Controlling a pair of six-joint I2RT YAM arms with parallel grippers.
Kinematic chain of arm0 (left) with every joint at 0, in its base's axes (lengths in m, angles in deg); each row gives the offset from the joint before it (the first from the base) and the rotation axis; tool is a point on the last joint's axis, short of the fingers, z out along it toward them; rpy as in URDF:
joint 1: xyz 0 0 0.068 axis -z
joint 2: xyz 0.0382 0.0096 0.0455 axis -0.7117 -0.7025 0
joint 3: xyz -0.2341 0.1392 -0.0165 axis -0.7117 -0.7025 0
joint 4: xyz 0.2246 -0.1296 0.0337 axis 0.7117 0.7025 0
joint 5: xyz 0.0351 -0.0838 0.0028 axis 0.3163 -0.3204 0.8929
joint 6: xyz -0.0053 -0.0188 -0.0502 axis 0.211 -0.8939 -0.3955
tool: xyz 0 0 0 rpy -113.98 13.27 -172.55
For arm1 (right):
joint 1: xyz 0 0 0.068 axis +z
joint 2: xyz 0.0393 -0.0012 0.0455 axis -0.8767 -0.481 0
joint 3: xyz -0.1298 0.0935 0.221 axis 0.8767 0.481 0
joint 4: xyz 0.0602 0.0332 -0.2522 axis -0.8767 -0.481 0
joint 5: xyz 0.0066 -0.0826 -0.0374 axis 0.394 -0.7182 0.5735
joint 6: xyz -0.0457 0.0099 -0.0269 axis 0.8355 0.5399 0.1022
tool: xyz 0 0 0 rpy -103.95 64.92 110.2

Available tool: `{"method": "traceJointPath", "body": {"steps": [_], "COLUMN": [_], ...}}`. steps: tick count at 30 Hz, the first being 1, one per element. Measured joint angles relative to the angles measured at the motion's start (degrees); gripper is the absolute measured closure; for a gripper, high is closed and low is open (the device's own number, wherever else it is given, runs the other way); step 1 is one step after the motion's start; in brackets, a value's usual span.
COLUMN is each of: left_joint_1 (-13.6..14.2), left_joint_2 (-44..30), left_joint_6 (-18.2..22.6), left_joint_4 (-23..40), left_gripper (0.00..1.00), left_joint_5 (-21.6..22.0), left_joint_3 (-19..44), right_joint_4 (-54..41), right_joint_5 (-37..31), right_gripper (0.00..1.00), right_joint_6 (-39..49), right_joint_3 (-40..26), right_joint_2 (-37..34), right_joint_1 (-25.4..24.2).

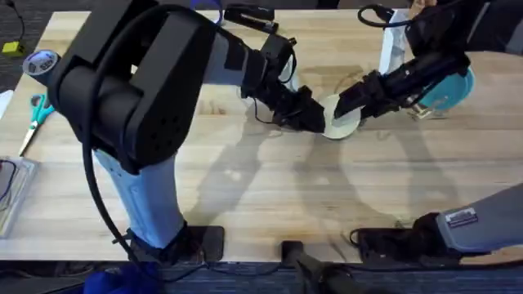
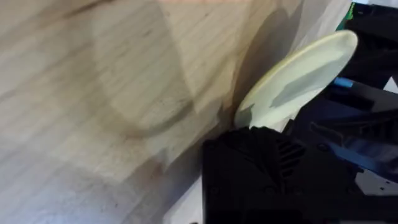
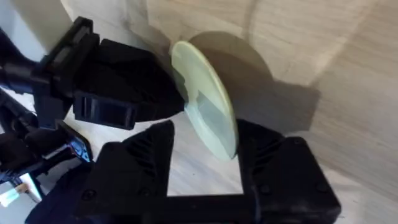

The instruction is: Pick up the plates from the table one by one and place each into a slot on the dish rack.

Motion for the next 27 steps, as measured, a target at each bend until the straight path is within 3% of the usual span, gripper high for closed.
{"method": "traceJointPath", "body": {"steps": [19, 27], "left_joint_1": [0.0, -0.1], "left_joint_2": [0.0, 0.0], "left_joint_6": [0.0, 0.0], "left_joint_4": [0.0, 0.2], "left_gripper": [0.961, 0.960], "left_joint_5": [0.0, -0.3], "left_joint_3": [0.0, 0.0], "right_joint_4": [2.4, 1.8], "right_joint_5": [-0.3, 0.3], "right_gripper": [0.868, 0.960], "right_joint_6": [0.2, 0.2], "right_joint_3": [0.0, 0.0], "right_joint_2": [0.0, 0.1], "right_joint_1": [0.0, -0.2]}}
